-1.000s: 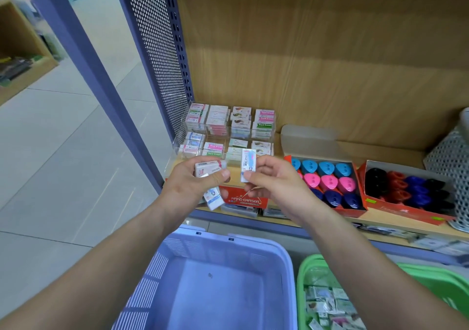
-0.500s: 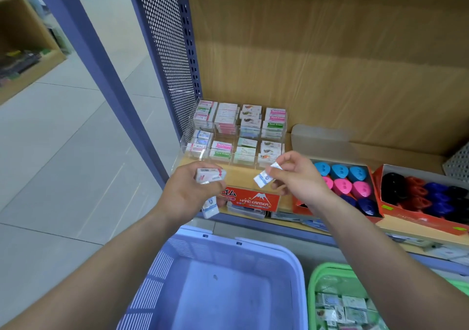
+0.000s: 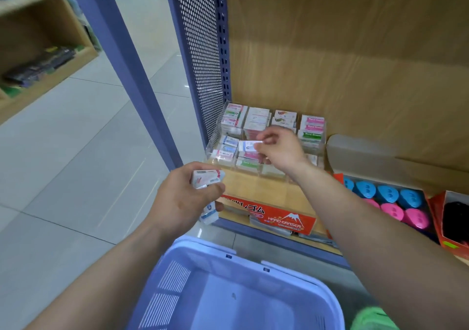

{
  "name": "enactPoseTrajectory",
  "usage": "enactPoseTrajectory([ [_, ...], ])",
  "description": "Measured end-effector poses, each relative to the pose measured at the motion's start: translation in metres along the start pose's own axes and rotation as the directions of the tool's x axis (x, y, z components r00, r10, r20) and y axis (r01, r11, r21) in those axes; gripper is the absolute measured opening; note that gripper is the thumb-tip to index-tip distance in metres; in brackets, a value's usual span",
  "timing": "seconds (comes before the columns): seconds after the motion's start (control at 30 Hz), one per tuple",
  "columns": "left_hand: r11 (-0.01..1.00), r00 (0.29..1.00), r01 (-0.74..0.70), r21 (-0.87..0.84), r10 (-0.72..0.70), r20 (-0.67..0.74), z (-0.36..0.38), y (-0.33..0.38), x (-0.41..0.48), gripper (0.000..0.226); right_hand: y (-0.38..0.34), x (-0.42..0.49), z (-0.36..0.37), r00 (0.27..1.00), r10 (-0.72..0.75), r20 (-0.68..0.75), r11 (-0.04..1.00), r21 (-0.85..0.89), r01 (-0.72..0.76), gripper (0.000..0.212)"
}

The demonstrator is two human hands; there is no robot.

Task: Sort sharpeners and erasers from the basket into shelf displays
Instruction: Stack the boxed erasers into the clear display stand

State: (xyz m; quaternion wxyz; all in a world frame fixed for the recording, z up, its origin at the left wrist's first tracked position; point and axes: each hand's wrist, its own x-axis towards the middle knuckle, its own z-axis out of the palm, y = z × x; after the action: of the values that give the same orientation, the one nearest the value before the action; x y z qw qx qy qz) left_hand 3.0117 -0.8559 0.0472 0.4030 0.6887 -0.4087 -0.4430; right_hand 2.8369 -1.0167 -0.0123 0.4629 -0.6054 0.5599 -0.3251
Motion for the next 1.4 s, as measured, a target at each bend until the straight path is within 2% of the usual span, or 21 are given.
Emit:
enactPoseTrajectory([
  [0.1,1.0,0.999,-0.011,-0.018,0.01,-0.041,-0.011,-0.001,0.004,0.018,-0.007,0.034,0.028,0.994,-0.095,-0.06,0.988,-0.125,0.087,0.009],
  [0.27,0.998,0.998,0.005,-0.065,-0.009,-0.06,-0.02,-0.003,0.007,0.016,0.0,0.075,0.067,0.99,-0.136,0.022,0.903,-0.409,0.133,0.008],
  [0.33,0.997,0.997,0.016,-0.073,-0.021,-0.068,-0.02,-0.005,0.008,0.018,0.007,0.079,0.075,0.983,-0.168,0.073,0.833,-0.523,0.181,0.005],
  [0.43,0.995,0.994,0.048,-0.086,-0.056,-0.089,-0.021,-0.007,0.012,0.026,0.016,0.08,0.078,0.957,-0.223,0.186,0.646,-0.707,0.288,0.013],
  [0.53,0.984,0.992,0.081,-0.157,-0.095,-0.085,-0.02,-0.005,0.013,0.028,0.017,0.076,0.075,0.945,-0.21,0.252,0.622,-0.711,0.328,0.023],
  [0.6,0.98,0.991,0.083,-0.181,-0.099,-0.086,-0.02,-0.002,0.012,0.026,0.011,0.064,0.068,0.941,-0.21,0.267,0.649,-0.681,0.338,0.026],
  [0.67,0.976,0.992,0.078,-0.202,-0.095,-0.079,-0.02,0.001,0.01,0.022,0.001,0.045,0.055,0.938,-0.277,0.21,0.711,-0.612,0.347,0.031],
  [0.7,0.974,0.993,0.074,-0.215,-0.091,-0.072,-0.019,0.002,0.009,0.02,-0.007,0.031,0.049,0.935,-0.305,0.181,0.774,-0.524,0.354,0.029],
  [0.77,0.97,0.995,0.072,-0.234,-0.087,-0.057,-0.019,0.004,0.006,0.019,-0.024,-0.002,0.038,0.945,-0.275,0.176,0.93,-0.202,0.308,0.021],
  [0.83,0.97,0.996,0.068,-0.235,-0.081,-0.043,-0.019,0.005,0.004,0.018,-0.043,-0.035,0.028,0.929,-0.211,0.305,0.977,0.054,0.204,0.018],
  [0.9,0.971,0.998,0.055,-0.231,-0.06,-0.014,-0.019,0.007,0.0,0.02,-0.054,-0.059,0.022,0.881,-0.209,0.424,0.977,0.124,0.172,0.019],
  [0.97,0.97,0.999,0.034,-0.239,-0.032,0.012,-0.018,0.011,-0.005,0.024,-0.057,-0.073,0.018,0.865,-0.214,0.453,0.974,0.164,0.155,0.02],
  [1.13,0.952,0.999,-0.005,-0.307,0.016,0.033,-0.013,0.019,-0.016,0.027,-0.058,-0.086,0.004,0.895,-0.178,0.409,0.948,0.314,0.045,0.018],
  [1.37,0.979,0.994,-0.057,-0.196,0.075,0.083,-0.006,0.019,-0.024,0.023,-0.054,-0.104,-0.002,0.927,-0.128,0.353,0.885,0.463,-0.054,0.008],
  [1.4,0.982,0.992,-0.062,-0.177,0.08,0.095,-0.005,0.018,-0.024,0.022,-0.052,-0.105,-0.002,0.936,-0.129,0.328,0.881,0.47,-0.043,0.013],
])
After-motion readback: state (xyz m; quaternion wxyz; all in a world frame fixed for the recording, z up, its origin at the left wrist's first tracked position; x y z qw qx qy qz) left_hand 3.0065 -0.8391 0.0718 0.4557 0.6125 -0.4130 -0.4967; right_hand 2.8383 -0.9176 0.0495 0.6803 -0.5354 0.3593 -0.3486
